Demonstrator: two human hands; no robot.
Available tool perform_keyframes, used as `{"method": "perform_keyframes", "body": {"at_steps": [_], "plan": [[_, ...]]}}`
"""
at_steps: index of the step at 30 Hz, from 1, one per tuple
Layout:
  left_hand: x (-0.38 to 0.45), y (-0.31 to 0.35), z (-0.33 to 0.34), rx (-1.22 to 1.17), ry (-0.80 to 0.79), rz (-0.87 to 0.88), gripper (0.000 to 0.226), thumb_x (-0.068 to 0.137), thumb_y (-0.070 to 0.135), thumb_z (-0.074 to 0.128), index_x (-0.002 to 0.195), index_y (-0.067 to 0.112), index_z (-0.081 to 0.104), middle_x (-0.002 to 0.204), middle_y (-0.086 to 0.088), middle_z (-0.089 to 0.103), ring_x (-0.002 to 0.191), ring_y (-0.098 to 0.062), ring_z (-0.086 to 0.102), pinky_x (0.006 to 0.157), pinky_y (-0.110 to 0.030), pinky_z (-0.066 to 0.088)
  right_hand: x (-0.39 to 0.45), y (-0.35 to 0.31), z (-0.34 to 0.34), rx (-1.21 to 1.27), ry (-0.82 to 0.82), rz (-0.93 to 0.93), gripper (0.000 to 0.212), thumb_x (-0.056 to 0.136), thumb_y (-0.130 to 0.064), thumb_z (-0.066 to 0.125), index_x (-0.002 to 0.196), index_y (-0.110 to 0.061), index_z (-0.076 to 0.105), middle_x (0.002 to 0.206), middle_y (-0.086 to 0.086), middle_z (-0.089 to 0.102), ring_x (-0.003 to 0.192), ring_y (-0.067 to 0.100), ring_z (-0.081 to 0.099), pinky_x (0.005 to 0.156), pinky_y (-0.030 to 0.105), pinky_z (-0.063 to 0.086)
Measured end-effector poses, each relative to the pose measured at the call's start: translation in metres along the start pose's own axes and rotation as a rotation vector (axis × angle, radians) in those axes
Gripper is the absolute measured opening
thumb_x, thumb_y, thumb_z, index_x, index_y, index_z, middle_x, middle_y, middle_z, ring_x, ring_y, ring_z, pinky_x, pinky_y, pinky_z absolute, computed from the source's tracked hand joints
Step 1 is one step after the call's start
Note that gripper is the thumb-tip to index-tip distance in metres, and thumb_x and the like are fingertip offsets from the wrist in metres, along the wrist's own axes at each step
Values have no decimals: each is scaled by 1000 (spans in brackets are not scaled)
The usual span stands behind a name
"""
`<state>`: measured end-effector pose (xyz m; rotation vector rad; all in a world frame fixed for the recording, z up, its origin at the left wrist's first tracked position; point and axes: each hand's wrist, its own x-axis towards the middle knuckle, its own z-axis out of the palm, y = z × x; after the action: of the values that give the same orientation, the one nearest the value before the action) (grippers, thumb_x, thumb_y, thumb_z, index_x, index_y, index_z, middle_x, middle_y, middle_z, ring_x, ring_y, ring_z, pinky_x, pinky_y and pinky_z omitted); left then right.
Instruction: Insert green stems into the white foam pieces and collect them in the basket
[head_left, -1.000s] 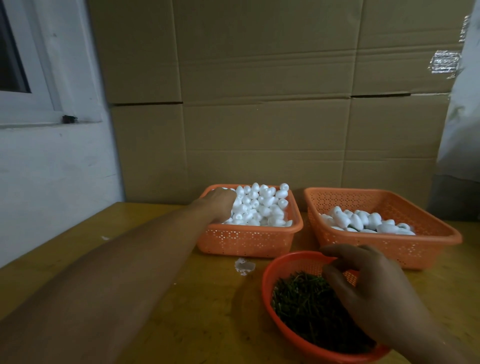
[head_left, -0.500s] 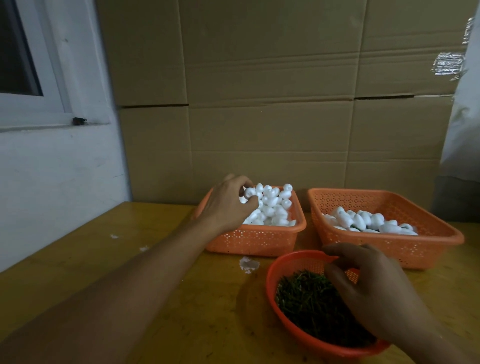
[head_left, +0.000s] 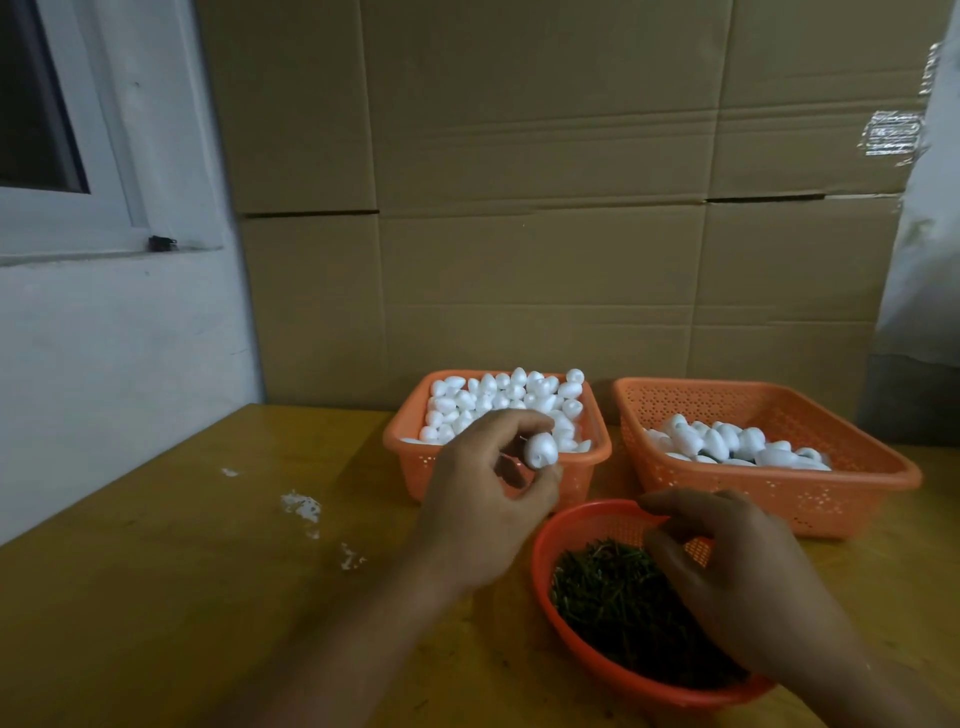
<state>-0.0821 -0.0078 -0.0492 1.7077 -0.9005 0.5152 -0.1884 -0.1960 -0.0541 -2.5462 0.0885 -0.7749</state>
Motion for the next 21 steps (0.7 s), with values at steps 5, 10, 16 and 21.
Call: {"method": "perform_keyframes", "body": {"at_steps": [5, 10, 16, 21], "plan": [[-16, 3, 4, -23, -87, 10, 37, 88, 4, 69, 121, 21, 69, 111, 12, 65, 108, -9, 63, 83, -17, 50, 1, 3, -2, -104, -139, 10, 18, 86, -30, 74, 99, -43, 76, 87, -14, 62, 85, 2, 56, 78, 28, 50], [-25, 10, 9, -44, -159, 6, 37, 91, 16, 62, 126, 29, 65, 107, 14, 62, 103, -13, 62, 81, -15, 48, 5, 4, 2, -248, -329, 8, 14, 95, -41, 60, 101, -41, 73, 94, -15, 64, 94, 2, 51, 85, 31, 53], [-31, 13, 15, -127, -262, -16, 36, 98, 30, 54, 131, 43, 47, 81, -1, 61, 72, -18, 59, 63, -38, 50, 8, 0, 6, -328, -505, 19, 32, 86, -61, 60, 103, -35, 68, 94, -11, 68, 90, 4, 60, 80, 34, 57], [-33, 10, 18, -168, -295, -32, 17, 100, 36, 48, 115, 40, 51, 73, -3, 51, 61, -21, 47, 53, -41, 43, 10, -5, 12, -327, -563, -13, 26, 88, -53, 63, 107, -37, 71, 98, -12, 71, 92, 5, 64, 82, 33, 58]]}}
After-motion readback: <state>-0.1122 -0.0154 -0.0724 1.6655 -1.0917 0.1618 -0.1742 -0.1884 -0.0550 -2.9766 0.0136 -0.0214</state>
